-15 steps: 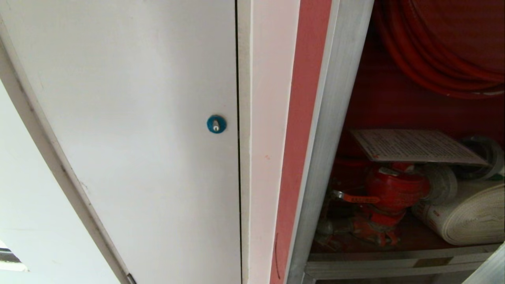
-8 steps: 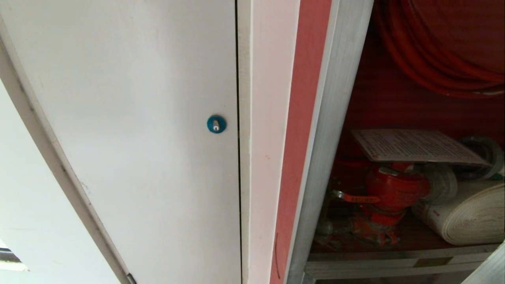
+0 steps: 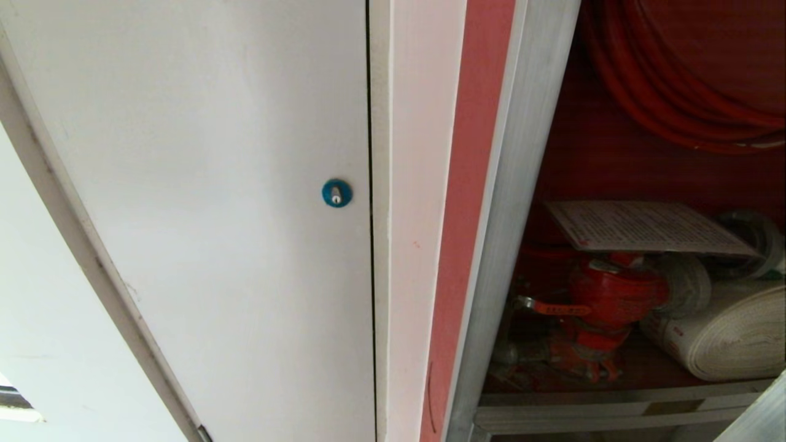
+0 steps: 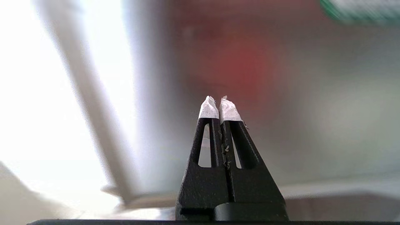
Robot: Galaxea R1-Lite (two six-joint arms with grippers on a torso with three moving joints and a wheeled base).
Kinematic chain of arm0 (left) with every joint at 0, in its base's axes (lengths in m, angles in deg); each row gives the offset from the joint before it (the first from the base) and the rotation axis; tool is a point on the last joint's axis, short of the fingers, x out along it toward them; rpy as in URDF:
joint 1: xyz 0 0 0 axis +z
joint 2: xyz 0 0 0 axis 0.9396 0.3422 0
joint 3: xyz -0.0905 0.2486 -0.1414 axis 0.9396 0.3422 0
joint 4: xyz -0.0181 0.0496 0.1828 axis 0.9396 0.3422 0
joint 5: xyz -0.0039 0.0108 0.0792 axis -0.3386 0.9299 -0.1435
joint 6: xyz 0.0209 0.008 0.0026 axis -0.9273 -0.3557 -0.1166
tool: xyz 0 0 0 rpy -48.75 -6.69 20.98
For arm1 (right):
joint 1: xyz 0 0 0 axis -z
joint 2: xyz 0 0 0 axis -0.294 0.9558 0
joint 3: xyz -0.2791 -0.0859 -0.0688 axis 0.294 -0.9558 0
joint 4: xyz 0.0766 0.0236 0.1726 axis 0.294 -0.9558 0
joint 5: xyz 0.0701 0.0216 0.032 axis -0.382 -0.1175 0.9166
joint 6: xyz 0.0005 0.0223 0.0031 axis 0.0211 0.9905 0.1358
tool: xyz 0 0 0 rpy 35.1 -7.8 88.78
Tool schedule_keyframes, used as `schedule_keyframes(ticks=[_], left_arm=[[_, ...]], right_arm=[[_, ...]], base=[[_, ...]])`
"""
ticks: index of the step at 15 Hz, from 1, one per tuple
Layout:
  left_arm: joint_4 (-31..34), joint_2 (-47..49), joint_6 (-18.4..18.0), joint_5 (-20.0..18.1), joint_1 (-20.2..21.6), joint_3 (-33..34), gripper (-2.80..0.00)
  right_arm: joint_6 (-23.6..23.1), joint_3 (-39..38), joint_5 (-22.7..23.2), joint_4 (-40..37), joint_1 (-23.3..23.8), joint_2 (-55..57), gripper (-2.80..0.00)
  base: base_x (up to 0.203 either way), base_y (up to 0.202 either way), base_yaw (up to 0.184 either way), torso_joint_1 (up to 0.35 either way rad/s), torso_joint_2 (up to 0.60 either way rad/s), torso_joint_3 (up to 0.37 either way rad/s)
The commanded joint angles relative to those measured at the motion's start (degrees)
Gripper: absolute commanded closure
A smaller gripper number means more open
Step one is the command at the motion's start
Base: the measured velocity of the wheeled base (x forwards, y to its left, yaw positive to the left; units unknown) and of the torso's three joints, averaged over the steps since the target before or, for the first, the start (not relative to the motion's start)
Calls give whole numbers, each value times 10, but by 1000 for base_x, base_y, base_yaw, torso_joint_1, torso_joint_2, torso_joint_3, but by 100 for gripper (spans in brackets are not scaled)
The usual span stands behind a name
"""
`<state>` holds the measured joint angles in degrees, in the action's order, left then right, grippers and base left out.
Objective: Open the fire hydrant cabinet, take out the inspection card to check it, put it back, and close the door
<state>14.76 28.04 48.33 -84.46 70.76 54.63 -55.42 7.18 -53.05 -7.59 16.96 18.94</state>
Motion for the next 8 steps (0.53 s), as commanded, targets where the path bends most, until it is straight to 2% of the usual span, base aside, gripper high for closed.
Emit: schedule_keyframes(ticks=[1, 2, 4, 8], left_arm=[[0, 1, 0, 0, 0, 4, 0], [0, 1, 0, 0, 0, 4, 0], [0, 1, 0, 0, 0, 4, 0], [0, 1, 0, 0, 0, 4, 0]], right_arm=[[0, 99, 116, -50, 0, 80, 0], [0, 129, 172, -69, 1, 107, 0], [-1, 160, 242, -90, 1, 160, 0], [-6, 200, 307, -76, 1, 261, 0]], base=[[0, 0, 0, 0, 0, 0], [0, 0, 0, 0, 0, 0], [0, 0, 0, 0, 0, 0], [0, 0, 0, 0, 0, 0]])
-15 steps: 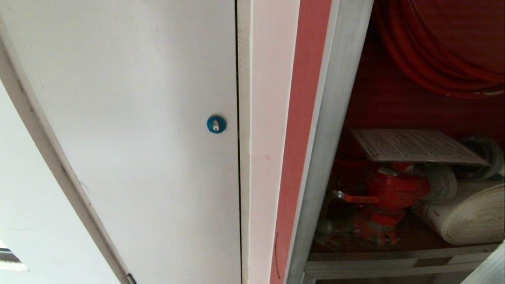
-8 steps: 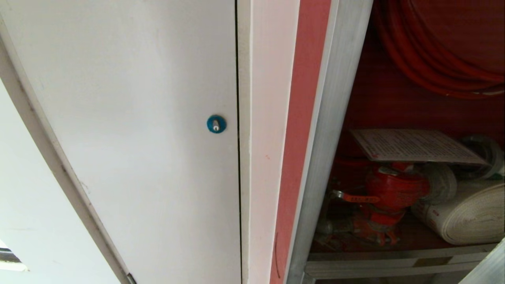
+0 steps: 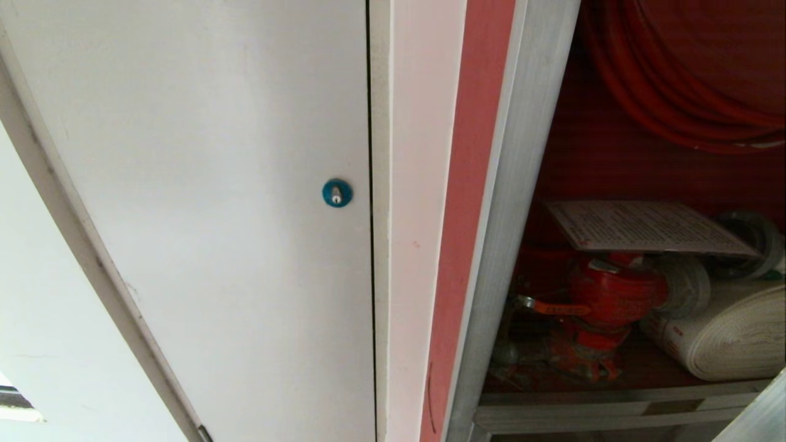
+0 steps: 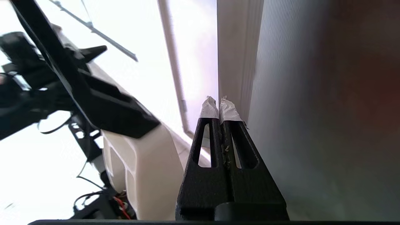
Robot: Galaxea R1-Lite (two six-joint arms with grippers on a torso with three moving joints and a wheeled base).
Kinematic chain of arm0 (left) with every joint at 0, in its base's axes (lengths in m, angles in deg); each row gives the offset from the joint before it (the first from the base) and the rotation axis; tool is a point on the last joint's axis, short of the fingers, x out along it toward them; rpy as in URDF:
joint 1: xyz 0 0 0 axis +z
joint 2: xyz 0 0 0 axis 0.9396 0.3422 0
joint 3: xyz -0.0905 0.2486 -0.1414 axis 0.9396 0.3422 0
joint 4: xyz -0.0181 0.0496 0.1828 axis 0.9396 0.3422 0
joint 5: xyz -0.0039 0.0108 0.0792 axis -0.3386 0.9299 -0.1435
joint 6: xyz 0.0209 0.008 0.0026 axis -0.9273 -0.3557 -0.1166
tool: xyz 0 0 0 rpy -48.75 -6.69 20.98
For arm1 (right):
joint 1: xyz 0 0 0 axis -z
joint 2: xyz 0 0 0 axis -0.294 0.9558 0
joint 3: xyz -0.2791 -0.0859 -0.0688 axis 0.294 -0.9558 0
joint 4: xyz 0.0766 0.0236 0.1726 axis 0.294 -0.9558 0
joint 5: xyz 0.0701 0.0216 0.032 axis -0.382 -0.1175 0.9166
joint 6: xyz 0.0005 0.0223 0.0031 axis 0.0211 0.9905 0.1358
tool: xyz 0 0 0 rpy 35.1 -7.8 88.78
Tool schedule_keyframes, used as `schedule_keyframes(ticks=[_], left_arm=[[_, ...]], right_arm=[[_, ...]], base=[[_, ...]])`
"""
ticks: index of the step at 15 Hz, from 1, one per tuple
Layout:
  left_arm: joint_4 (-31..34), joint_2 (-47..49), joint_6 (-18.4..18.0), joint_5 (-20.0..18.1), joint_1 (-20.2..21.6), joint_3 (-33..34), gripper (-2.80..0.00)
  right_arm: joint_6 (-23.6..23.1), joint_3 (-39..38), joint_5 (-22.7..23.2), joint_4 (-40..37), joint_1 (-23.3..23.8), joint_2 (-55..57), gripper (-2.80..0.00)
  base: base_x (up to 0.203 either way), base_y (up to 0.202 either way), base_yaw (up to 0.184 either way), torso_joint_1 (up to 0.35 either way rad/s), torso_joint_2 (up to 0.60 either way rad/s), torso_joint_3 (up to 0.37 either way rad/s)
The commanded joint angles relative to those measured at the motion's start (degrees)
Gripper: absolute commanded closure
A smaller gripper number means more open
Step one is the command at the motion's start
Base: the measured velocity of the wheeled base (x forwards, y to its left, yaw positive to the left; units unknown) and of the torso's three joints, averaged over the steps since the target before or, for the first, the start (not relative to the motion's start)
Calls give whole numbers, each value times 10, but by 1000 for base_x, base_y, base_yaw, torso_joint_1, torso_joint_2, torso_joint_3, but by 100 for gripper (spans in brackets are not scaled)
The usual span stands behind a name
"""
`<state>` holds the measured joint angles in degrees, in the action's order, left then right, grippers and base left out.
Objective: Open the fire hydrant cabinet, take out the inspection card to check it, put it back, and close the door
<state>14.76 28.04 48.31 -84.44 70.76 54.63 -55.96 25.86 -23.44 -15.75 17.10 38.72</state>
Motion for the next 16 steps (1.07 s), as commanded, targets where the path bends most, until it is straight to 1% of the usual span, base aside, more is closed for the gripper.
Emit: schedule_keyframes(ticks=[1, 4, 7, 9, 11, 13, 16], left_arm=[[0, 1, 0, 0, 0, 4, 0], [0, 1, 0, 0, 0, 4, 0], [0, 1, 0, 0, 0, 4, 0], [0, 1, 0, 0, 0, 4, 0], [0, 1, 0, 0, 0, 4, 0], [0, 1, 0, 0, 0, 4, 0], [0, 1, 0, 0, 0, 4, 0]], right_arm=[[-2, 23, 17, 25, -1, 87, 0], [-3, 65, 33, 57, -1, 136, 0], [-7, 105, 66, 60, -3, 173, 0], [-8, 127, 75, 60, -8, 195, 0], [-20, 138, 77, 60, -12, 220, 0], [-37, 147, 74, 60, -28, 243, 0], [-41, 149, 65, 60, -50, 259, 0]], base=[[0, 0, 0, 0, 0, 0], [0, 0, 0, 0, 0, 0], [0, 0, 0, 0, 0, 0], [0, 0, 0, 0, 0, 0], [0, 0, 0, 0, 0, 0], [0, 0, 0, 0, 0, 0], [0, 0, 0, 0, 0, 0]])
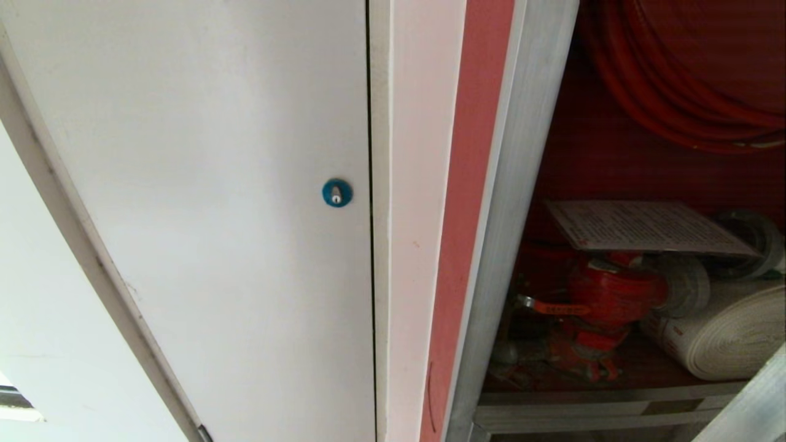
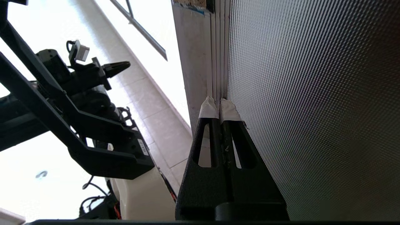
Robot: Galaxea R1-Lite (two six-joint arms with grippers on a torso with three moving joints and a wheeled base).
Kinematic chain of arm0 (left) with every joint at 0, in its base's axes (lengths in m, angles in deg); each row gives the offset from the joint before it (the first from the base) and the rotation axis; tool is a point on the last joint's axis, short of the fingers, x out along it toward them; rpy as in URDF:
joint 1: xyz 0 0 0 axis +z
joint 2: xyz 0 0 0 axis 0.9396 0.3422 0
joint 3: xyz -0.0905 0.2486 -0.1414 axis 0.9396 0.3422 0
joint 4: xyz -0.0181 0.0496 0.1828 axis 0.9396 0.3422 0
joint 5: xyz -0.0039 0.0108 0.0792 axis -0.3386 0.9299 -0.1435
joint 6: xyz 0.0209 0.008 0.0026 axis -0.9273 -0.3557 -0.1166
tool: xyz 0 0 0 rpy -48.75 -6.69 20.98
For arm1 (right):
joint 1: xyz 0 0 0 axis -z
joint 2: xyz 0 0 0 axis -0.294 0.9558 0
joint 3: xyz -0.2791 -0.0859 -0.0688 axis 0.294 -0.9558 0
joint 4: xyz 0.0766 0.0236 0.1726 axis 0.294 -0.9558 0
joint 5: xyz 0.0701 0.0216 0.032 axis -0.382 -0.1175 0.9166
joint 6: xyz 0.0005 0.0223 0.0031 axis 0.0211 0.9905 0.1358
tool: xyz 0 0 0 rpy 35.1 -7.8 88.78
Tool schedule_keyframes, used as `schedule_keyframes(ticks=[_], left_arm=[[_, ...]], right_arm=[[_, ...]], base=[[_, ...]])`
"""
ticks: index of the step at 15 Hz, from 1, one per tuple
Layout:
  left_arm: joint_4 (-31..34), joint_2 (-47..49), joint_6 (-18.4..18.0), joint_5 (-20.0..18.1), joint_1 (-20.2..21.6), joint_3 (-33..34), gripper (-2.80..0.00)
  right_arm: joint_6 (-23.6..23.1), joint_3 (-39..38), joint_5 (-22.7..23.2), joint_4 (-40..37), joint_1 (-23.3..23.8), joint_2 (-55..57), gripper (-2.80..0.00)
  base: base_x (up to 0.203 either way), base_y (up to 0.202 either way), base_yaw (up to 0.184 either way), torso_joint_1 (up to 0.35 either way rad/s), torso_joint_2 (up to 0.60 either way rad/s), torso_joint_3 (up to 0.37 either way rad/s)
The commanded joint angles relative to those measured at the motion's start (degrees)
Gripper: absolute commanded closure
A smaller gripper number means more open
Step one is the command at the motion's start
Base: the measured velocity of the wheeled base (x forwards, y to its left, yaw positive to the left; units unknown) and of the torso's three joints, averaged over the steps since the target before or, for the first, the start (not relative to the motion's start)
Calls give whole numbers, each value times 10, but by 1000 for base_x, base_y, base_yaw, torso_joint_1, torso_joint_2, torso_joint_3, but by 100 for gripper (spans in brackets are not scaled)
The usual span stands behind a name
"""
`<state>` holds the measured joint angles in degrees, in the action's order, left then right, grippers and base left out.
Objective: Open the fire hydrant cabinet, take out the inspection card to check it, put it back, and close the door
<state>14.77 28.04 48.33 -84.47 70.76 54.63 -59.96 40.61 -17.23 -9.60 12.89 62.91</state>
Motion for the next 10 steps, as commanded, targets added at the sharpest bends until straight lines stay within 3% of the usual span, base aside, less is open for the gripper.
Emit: schedule_keyframes(ticks=[1, 5, 10], left_arm=[[0, 1, 0, 0, 0, 4, 0], [0, 1, 0, 0, 0, 4, 0], [0, 1, 0, 0, 0, 4, 0]], right_arm=[[-1, 2, 5, -2, -10, 15, 0], [-1, 2, 5, 7, -71, 23, 0], [1, -2, -34, 62, -71, 71, 0]], base=[[0, 0, 0, 0, 0, 0], [0, 0, 0, 0, 0, 0], [0, 0, 0, 0, 0, 0]])
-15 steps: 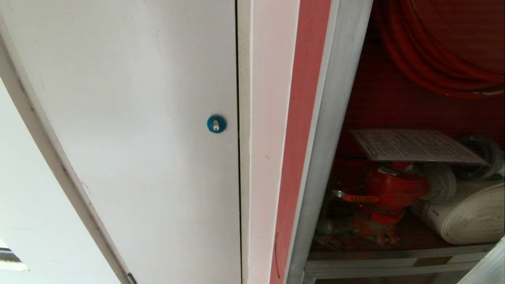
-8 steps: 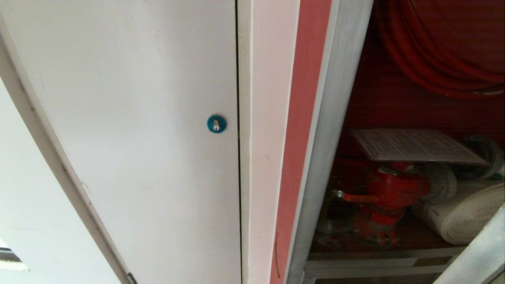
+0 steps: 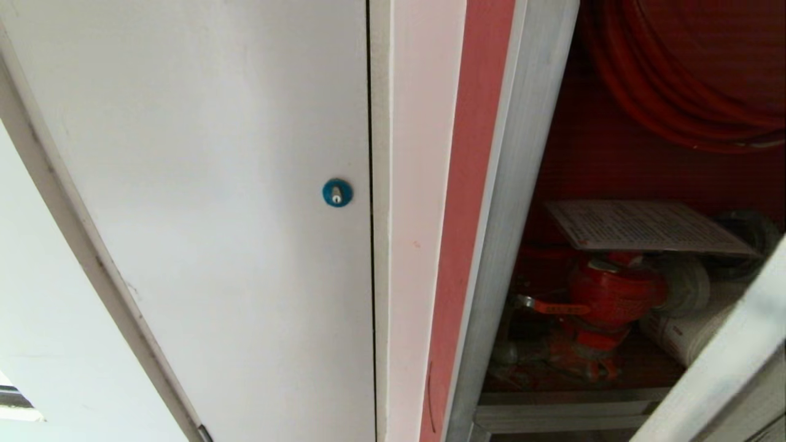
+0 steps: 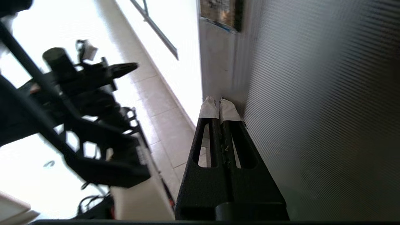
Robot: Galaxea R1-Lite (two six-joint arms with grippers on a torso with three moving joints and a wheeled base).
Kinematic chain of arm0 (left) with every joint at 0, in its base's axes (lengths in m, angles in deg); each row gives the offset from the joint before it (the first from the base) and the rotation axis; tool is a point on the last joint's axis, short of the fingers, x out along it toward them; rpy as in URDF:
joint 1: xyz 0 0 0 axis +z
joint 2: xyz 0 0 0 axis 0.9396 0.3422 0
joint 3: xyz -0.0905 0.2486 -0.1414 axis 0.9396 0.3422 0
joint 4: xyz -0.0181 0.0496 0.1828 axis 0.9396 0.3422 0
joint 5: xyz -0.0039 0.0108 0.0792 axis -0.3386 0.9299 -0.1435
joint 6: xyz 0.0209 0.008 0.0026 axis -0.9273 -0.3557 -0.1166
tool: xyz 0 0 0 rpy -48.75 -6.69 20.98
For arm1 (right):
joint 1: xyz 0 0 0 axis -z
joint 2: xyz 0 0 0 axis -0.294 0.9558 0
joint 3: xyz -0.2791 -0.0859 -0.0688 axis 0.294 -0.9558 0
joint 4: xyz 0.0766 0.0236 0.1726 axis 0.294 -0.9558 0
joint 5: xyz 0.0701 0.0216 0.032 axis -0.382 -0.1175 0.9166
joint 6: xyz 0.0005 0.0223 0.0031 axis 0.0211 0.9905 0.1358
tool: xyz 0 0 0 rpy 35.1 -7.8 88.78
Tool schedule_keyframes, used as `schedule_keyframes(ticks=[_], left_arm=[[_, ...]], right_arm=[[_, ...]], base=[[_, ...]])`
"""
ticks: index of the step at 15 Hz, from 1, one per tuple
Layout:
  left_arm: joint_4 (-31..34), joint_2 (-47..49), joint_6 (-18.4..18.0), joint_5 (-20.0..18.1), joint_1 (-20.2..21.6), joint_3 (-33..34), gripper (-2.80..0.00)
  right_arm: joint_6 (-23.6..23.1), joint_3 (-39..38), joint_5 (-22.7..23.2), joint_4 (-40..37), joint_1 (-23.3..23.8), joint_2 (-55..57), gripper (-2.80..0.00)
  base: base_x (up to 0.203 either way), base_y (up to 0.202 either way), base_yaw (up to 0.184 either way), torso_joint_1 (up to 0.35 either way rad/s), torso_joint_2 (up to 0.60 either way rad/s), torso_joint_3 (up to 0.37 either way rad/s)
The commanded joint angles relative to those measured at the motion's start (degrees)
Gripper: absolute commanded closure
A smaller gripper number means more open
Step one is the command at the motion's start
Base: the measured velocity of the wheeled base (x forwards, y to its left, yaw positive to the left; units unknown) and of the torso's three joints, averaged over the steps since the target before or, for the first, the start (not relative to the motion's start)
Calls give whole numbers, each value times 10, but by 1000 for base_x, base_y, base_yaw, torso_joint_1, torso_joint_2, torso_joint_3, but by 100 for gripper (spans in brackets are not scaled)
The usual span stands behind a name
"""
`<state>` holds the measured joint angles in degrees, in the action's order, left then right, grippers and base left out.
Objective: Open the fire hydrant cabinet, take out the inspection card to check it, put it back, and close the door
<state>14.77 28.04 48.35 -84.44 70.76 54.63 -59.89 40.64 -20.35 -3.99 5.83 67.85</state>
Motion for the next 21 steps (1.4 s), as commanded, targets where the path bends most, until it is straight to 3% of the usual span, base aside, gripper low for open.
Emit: schedule_keyframes(ticks=[1, 7, 10, 21], left_arm=[[0, 1, 0, 0, 0, 4, 0], [0, 1, 0, 0, 0, 4, 0], [0, 1, 0, 0, 0, 4, 0], [0, 1, 0, 0, 0, 4, 0]], right_arm=[[1, -2, -8, 15, -1, 30, 0], [1, 1, -22, 74, -9, 95, 0], [1, 10, -80, 111, -41, 138, 0], [2, 30, -164, 194, -45, 231, 0]], base=[[0, 0, 0, 0, 0, 0], [0, 0, 0, 0, 0, 0], [0, 0, 0, 0, 0, 0], [0, 0, 0, 0, 0, 0]])
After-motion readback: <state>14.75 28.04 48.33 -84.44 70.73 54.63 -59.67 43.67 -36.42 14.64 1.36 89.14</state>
